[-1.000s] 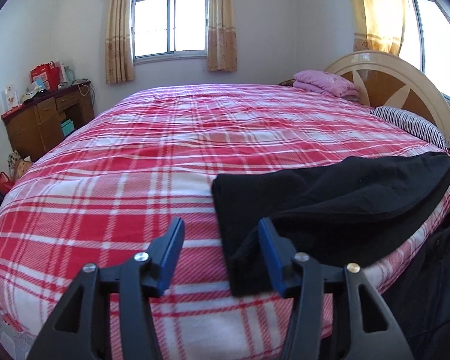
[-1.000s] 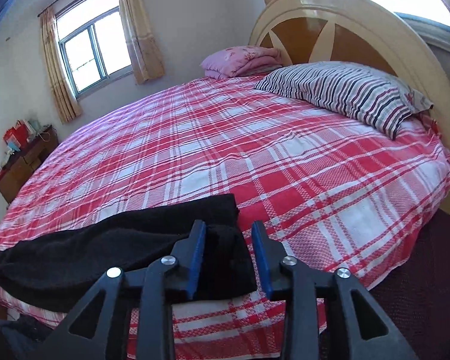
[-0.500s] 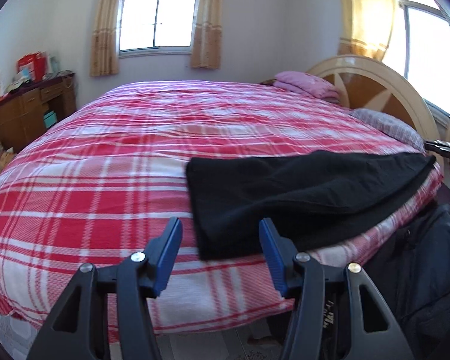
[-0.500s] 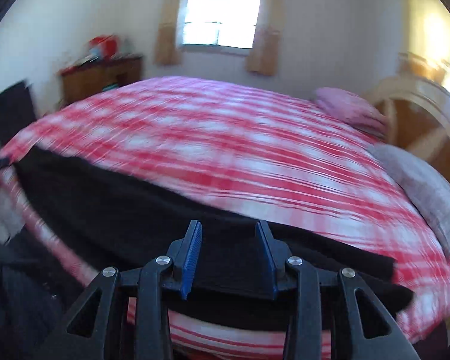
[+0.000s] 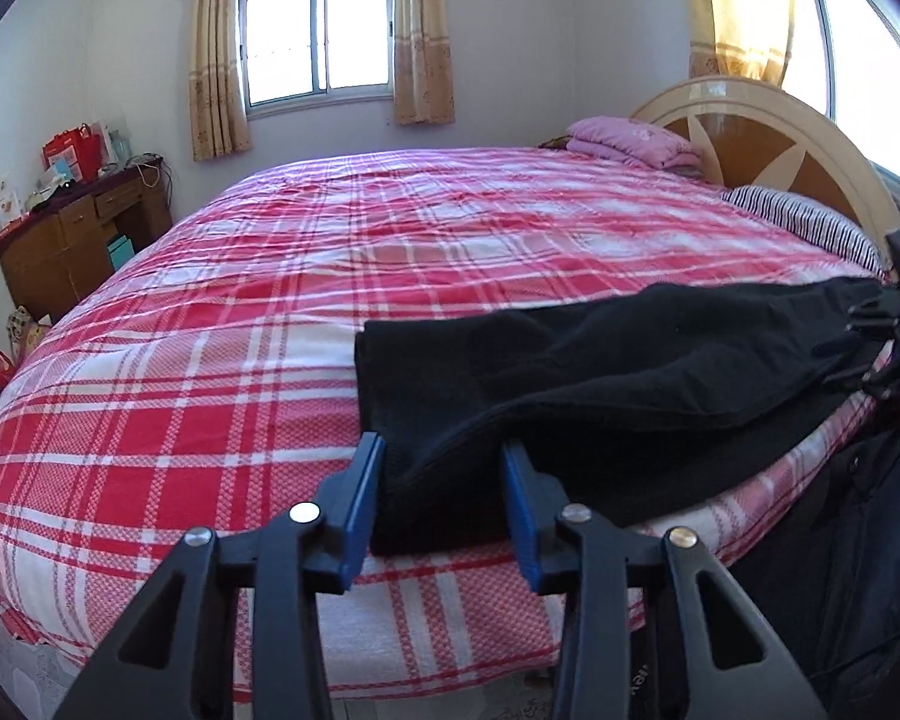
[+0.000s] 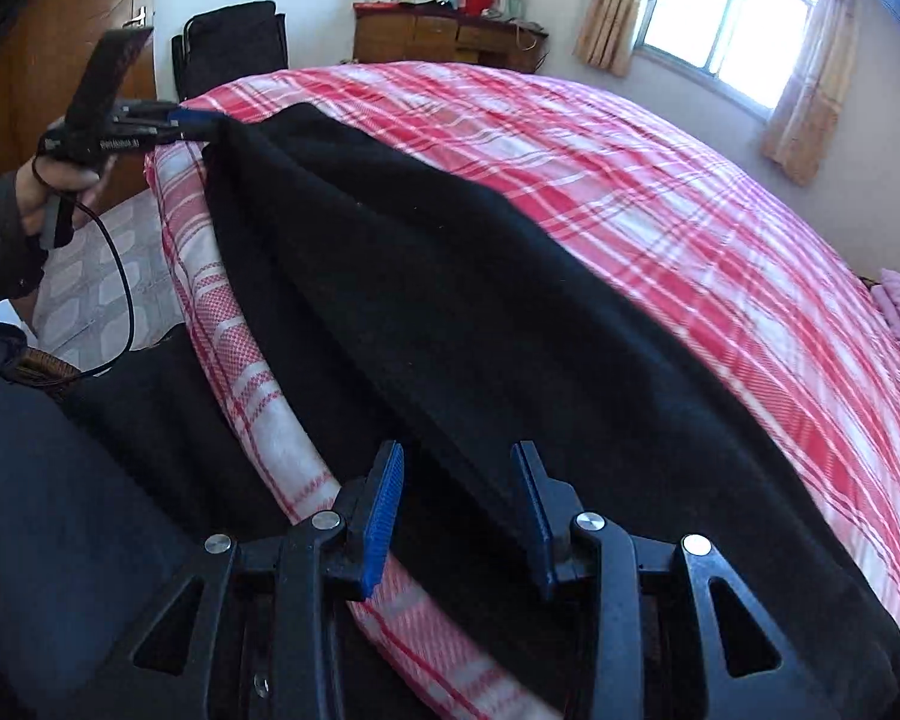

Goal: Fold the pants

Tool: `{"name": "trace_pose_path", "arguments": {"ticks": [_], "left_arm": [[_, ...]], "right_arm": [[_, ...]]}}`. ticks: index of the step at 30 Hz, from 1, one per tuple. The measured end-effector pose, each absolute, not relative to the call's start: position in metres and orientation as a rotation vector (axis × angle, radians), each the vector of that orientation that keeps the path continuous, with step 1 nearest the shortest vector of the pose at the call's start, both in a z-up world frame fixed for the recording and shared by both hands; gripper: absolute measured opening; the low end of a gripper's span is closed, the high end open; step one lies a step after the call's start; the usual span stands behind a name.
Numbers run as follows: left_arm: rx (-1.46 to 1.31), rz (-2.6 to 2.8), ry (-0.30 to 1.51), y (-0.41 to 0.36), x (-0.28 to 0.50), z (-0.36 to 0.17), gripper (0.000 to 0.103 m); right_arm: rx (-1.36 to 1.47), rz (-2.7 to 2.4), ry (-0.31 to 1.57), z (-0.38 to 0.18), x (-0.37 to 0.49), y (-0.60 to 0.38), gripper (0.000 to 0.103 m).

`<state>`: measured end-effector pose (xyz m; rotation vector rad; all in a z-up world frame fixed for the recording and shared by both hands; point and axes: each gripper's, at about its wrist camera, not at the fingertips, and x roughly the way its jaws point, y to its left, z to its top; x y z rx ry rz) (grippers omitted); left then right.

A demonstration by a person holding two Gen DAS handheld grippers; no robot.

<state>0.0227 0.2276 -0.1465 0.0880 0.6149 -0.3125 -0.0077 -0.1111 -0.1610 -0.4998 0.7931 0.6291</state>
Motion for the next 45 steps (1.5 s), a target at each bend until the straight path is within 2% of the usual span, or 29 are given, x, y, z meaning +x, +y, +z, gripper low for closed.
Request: {"name": "trace_pose_path", "arguments": {"ticks": [3, 4, 5, 7, 8, 11, 14, 21, 30, 32, 35, 37, 42, 45], "left_arm": [[0.087, -0.302, 0.626, 0.226, 0.027, -0.148, 0.039], [0.084, -0.302, 0.629, 0.226, 0.028, -0.149, 0.032], [0.073, -0.308, 0.635, 0.226, 0.030, -0.150, 0.030], [0.066, -0.299, 0.631, 0.226, 0.030, -0.149, 0.026], [0.047, -0.306, 0.630, 0.228, 0.031, -0.148, 0.023], [-0.003, -0.326, 0.622, 0.235, 0.031, -0.144, 0.023], [-0.016, -0.321, 0.624, 0.238, 0.031, -0.143, 0.018], [-0.041, -0.331, 0.597, 0.248, 0.027, -0.138, 0.018], [-0.007, -0.352, 0.638, 0.250, 0.026, -0.158, 0.018], [0.000, -0.339, 0.639, 0.251, 0.026, -0.158, 0.029], [0.005, -0.333, 0.637, 0.254, 0.026, -0.158, 0.035], [0.024, -0.312, 0.630, 0.257, 0.024, -0.156, 0.048], [0.057, -0.263, 0.575, 0.273, 0.014, -0.139, 0.051], [-0.024, -0.244, 0.521, 0.282, 0.010, -0.126, 0.059]], "right_arm": [[-0.502, 0.629, 0.834, -0.167, 0.004, -0.105, 0.039], [-0.501, 0.629, 0.846, -0.169, 0.005, -0.104, 0.039], [-0.496, 0.631, 0.857, -0.171, 0.007, -0.104, 0.038], [-0.472, 0.643, 0.868, -0.170, 0.009, -0.104, 0.015], [-0.456, 0.652, 0.872, -0.167, 0.010, -0.103, 0.013], [-0.429, 0.661, 0.861, -0.154, 0.009, -0.106, 0.004], [-0.413, 0.667, 0.854, -0.143, 0.009, -0.104, 0.003], [-0.398, 0.718, 0.830, -0.125, -0.008, -0.106, 0.003], [-0.397, 0.749, 0.985, -0.172, 0.005, -0.097, 0.003], [-0.398, 0.773, 1.014, -0.175, 0.006, -0.096, 0.003], [-0.367, 0.775, 1.025, -0.173, 0.009, -0.099, 0.003], [-0.361, 0.763, 1.007, -0.169, 0.010, -0.104, 0.003], [-0.327, 0.732, 0.959, -0.154, 0.011, -0.125, 0.003], [-0.294, 0.696, 0.938, -0.146, 0.015, -0.138, 0.004]]}}
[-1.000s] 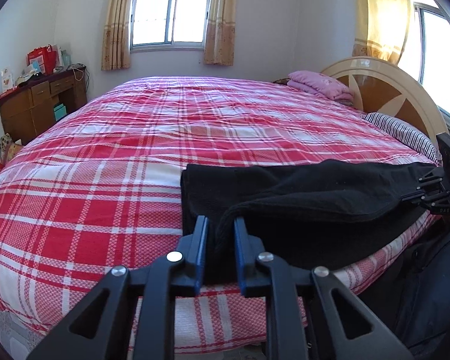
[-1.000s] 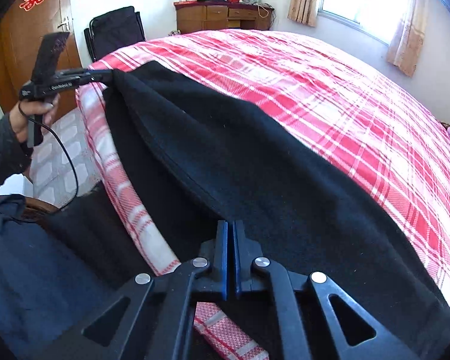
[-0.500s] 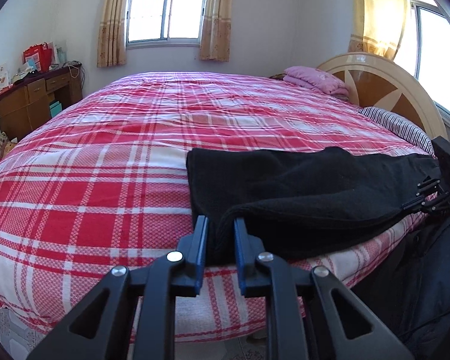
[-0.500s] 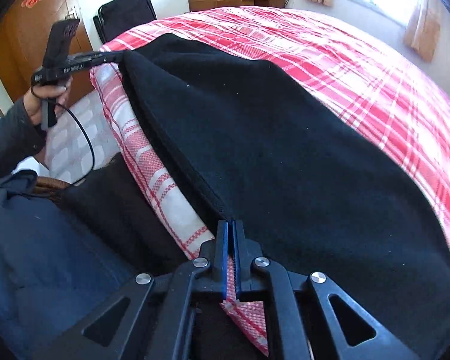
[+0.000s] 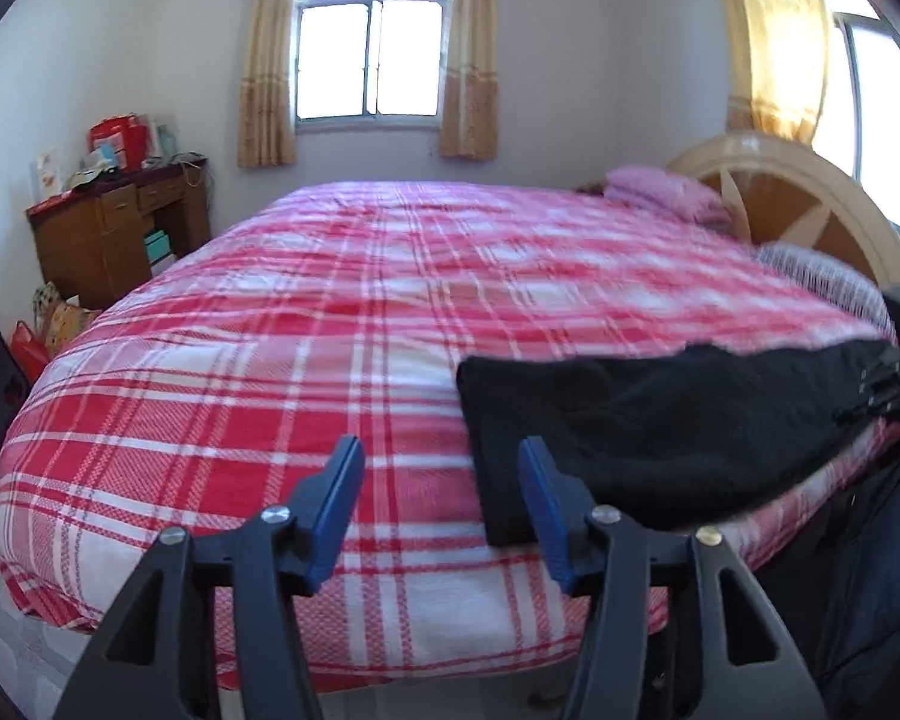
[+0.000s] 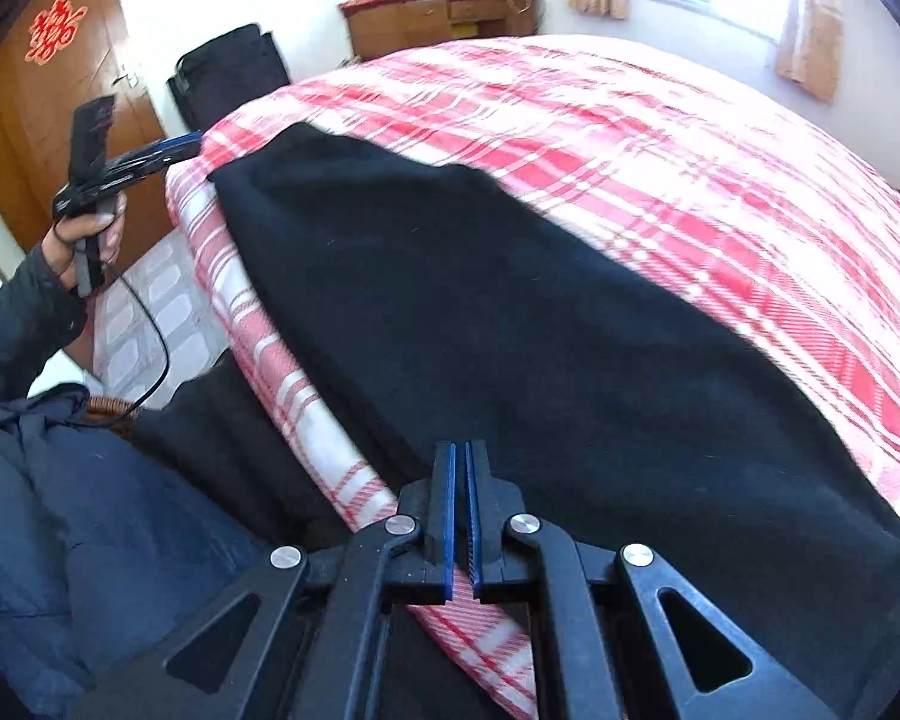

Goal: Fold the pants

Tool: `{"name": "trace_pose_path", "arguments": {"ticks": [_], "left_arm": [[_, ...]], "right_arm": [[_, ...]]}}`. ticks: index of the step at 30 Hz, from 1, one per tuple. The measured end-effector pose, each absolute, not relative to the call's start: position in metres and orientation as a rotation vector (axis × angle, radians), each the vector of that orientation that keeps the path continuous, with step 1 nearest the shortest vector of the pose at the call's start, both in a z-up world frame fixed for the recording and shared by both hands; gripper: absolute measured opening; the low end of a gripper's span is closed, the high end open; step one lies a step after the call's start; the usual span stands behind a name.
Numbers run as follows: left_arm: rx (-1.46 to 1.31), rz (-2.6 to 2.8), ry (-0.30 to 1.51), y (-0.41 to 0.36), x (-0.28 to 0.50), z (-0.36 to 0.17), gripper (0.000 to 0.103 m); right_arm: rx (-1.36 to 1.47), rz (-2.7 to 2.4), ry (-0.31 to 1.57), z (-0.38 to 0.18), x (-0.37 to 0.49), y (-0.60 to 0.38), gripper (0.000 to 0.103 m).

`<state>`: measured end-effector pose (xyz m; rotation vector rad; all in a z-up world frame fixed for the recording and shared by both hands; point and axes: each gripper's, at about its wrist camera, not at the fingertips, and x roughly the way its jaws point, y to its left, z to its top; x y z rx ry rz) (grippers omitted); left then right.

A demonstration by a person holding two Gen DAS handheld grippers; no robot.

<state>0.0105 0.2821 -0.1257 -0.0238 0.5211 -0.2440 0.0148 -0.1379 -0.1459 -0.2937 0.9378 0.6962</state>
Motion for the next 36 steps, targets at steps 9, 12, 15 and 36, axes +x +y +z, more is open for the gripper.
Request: {"name": "trace_pose_path", "arguments": {"ticks": [9, 12, 15, 36], "left_arm": [[0.095, -0.388, 0.592, 0.195, 0.025, -0.146, 0.069], [0.111, -0.398, 0.680, 0.181, 0.033, -0.171, 0.069], [0.120, -0.394, 0.671, 0.176, 0.030, -0.167, 0.069], [0.314, -1.029, 0.591, -0.118, 0.029, -0.094, 0.079]], "right_arm": [[-0.227, 0.592, 0.955, -0.149, 0.020, -0.168, 0.016], [-0.208, 0.559, 0.961, -0.150, 0.016, -0.183, 0.058], [-0.173, 0.501, 0.951, -0.144, 0.011, -0.207, 0.058], [0.456, -0.205, 0.647, -0.067, -0.085, -0.504, 0.057]]}}
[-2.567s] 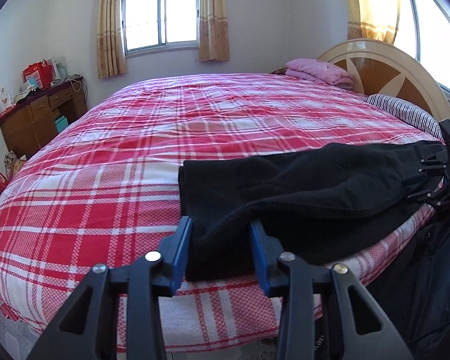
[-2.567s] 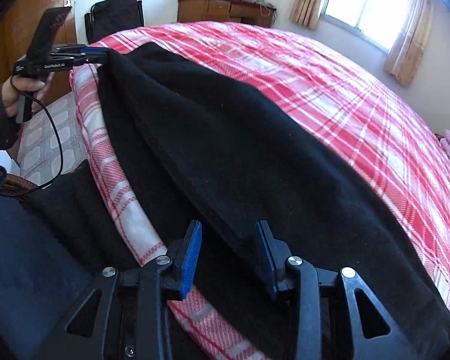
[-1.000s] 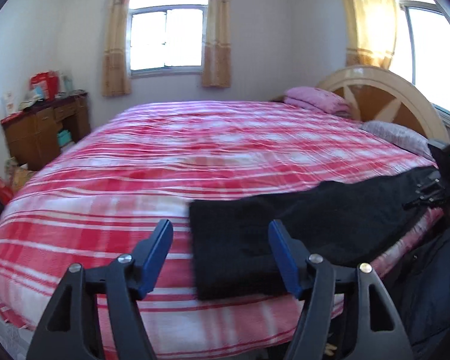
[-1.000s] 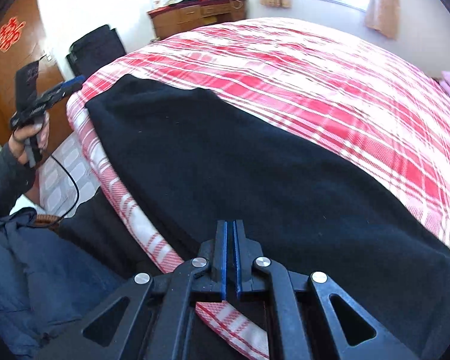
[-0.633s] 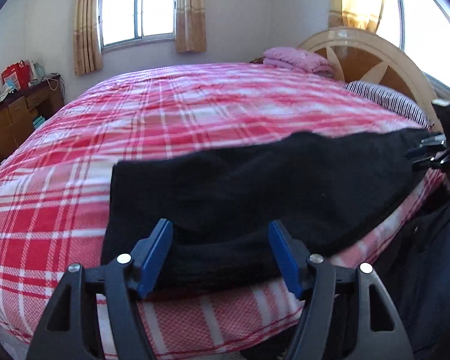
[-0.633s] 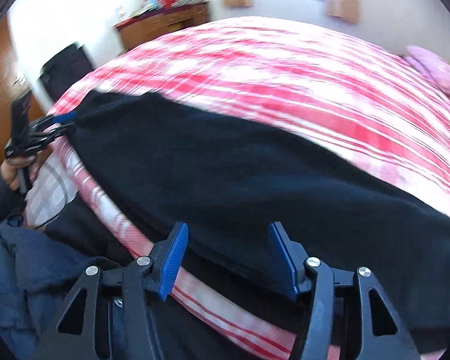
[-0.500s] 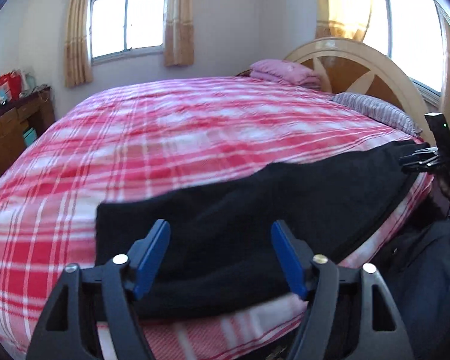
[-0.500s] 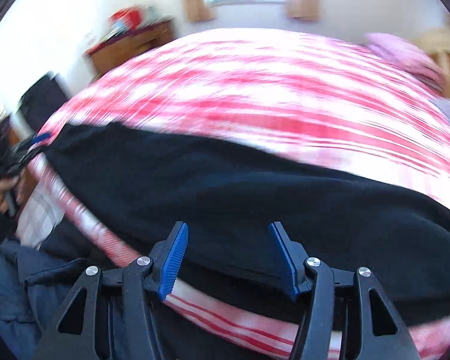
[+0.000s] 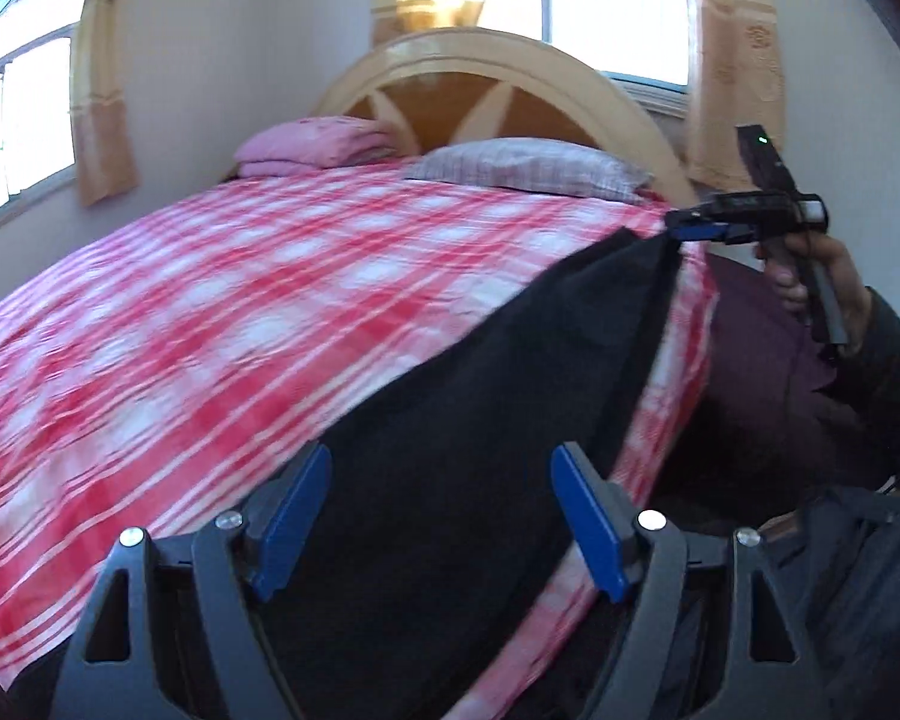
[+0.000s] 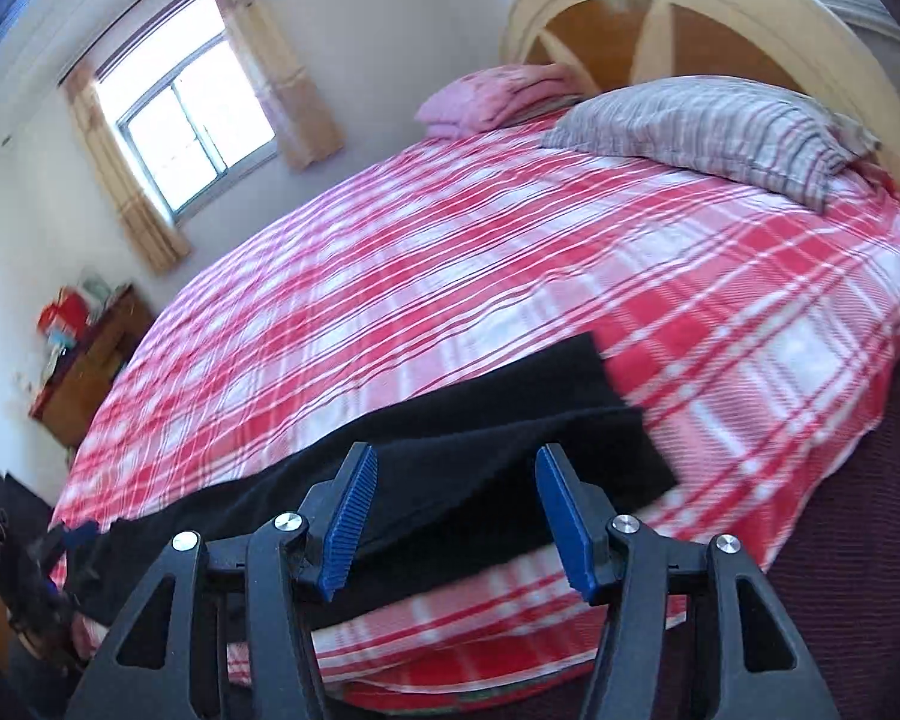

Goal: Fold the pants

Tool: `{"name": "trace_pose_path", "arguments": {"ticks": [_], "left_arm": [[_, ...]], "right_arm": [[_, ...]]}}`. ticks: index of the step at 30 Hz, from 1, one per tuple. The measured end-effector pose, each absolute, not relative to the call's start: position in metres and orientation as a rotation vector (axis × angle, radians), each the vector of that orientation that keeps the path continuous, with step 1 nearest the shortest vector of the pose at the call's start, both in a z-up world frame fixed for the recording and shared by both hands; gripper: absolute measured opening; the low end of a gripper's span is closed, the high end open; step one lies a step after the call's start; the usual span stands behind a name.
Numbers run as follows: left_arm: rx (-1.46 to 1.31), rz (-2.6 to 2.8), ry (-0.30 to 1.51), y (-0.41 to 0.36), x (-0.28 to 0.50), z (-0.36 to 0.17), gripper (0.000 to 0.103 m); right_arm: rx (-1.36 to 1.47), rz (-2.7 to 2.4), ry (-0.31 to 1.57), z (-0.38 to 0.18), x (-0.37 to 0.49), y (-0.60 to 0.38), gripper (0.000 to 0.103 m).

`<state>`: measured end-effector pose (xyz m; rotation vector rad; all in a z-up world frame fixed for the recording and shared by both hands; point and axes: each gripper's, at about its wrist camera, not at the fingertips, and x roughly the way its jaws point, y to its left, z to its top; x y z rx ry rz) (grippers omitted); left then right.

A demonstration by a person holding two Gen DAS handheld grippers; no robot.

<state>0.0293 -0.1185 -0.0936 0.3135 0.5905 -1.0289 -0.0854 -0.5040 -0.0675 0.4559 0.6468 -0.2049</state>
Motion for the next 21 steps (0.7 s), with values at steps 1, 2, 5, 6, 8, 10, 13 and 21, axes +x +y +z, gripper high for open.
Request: {"name": "trace_pose_path", "arguments": {"ticks": [1, 2, 5, 6, 8, 10, 13, 21], "left_arm": [[0.331, -1.059, 0.592, -0.133, 0.025, -0.097, 0.079], [0.348, -1.077, 0.595, -0.141, 0.023, -0.099, 0.078], [0.437, -1.109, 0.616, -0.171, 0.009, -0.117, 0.068], [0.453, -1.122, 0.634, -0.178, 0.005, -0.123, 0.063], [0.455, -1.141, 0.673, -0.181, 0.002, -0.132, 0.053], [0.447, -1.142, 0.706, -0.182, 0.001, -0.141, 0.052], [0.462, -1.104, 0.733, -0.182, 0.002, -0.148, 0.043], [0.506, -1.054, 0.726, -0.187, -0.002, -0.159, 0.037]], "right_arm": [[0.461, -0.210, 0.643, -0.067, -0.087, -0.506, 0.057], [0.462, -0.212, 0.642, -0.068, -0.087, -0.508, 0.057], [0.455, -0.213, 0.658, -0.074, -0.086, -0.510, 0.053], [0.454, -0.215, 0.664, -0.077, -0.086, -0.511, 0.052], [0.458, -0.220, 0.673, -0.081, -0.085, -0.513, 0.052], [0.465, -0.223, 0.676, -0.087, -0.085, -0.515, 0.052], [0.466, -0.230, 0.678, -0.091, -0.084, -0.515, 0.052], [0.474, -0.238, 0.678, -0.095, -0.084, -0.514, 0.052]]}}
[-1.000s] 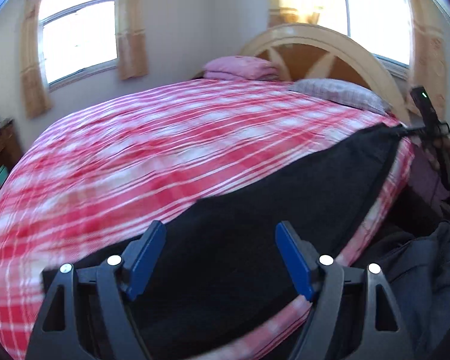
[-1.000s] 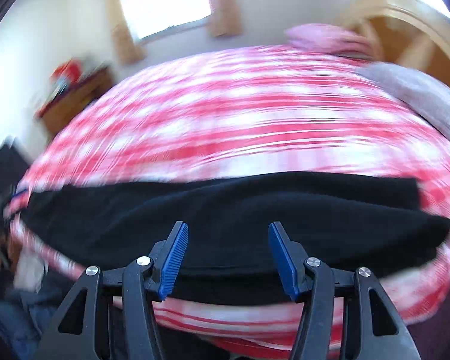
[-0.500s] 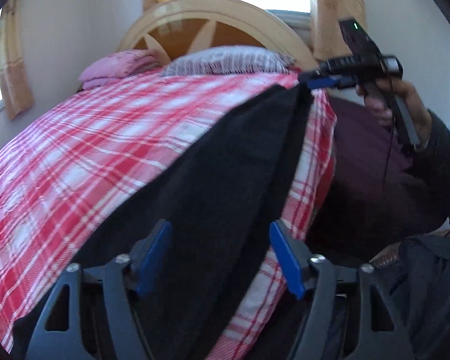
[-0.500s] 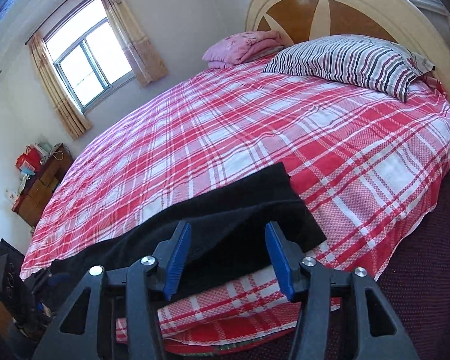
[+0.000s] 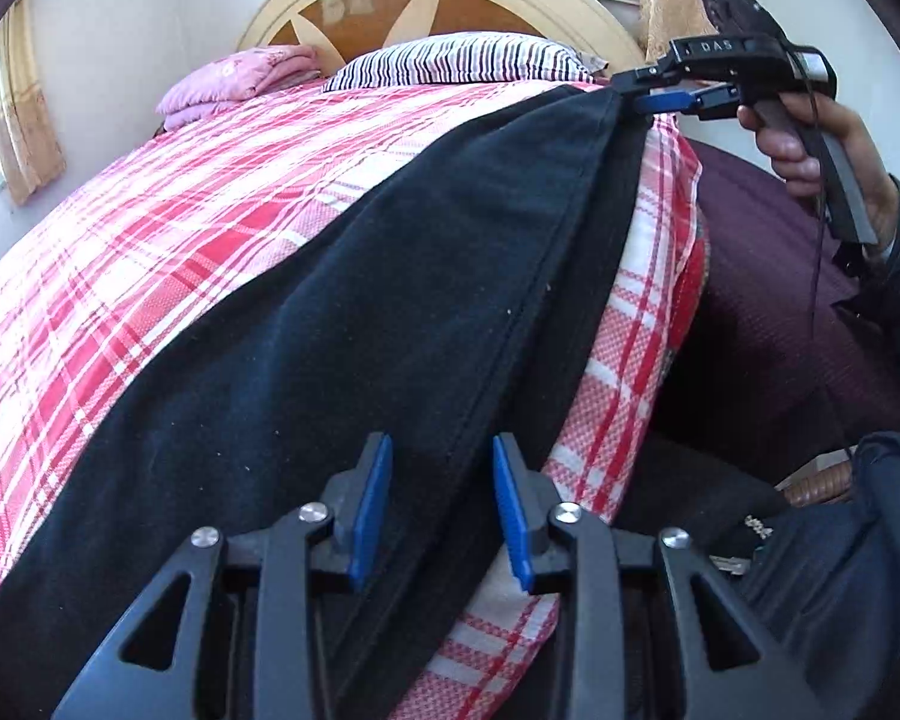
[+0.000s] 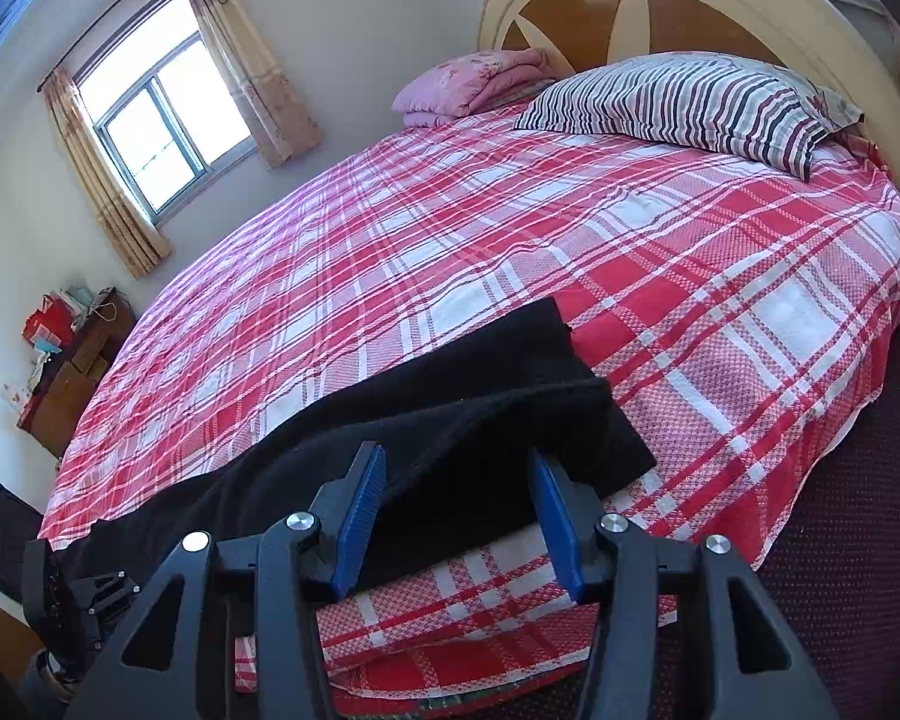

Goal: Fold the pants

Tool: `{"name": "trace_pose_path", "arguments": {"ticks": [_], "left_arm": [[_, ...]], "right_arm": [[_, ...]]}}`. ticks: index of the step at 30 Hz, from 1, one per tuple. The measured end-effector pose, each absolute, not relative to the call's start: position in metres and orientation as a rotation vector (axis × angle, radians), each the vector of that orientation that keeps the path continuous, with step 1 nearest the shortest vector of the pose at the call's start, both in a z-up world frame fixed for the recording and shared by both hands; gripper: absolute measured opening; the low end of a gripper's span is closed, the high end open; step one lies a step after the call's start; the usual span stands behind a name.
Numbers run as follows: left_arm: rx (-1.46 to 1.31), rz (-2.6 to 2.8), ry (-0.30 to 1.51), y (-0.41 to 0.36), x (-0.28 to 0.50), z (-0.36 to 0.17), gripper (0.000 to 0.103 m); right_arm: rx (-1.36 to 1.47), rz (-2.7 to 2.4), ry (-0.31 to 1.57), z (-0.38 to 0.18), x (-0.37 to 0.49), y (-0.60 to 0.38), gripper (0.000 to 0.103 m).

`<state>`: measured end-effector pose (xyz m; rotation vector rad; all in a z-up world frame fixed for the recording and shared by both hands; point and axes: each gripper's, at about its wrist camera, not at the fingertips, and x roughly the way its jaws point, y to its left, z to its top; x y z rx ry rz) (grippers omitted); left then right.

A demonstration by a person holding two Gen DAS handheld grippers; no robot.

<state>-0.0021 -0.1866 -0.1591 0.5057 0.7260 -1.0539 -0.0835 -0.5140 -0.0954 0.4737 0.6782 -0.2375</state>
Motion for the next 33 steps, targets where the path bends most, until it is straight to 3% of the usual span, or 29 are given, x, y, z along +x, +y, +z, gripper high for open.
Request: {"name": "trace_pose_path", "arguments": {"ticks": [3, 7, 18, 21, 23, 33], "left_arm": [[0.518, -1.045, 0.717, -0.188, -0.003, -0.161, 0.035], [0.494, -1.022, 0.718, -0.184, 0.002, -0.159, 0.012], [0.361, -1.041, 0.737, -0.172, 0.015, -0.155, 0.007], [0.355, -1.045, 0.741, -0.173, 0.015, -0.156, 0.007], [0.345, -1.047, 0.742, -0.171, 0.016, -0.154, 0.007], [0.259, -1.060, 0.739, -0.161, 0.024, -0.147, 0.007]], "right_arm": [[0.489, -0.251, 0.667, -0.096, -0.085, -0.518, 0.052], [0.535, -0.284, 0.618, -0.090, -0.094, -0.528, 0.052], [0.672, -0.261, 0.611, -0.089, -0.100, -0.541, 0.051], [0.688, -0.276, 0.630, -0.095, -0.094, -0.547, 0.018], [0.673, -0.283, 0.622, -0.094, -0.090, -0.550, 0.011], [0.596, -0.180, 0.569, -0.047, -0.038, -0.557, 0.004]]}}
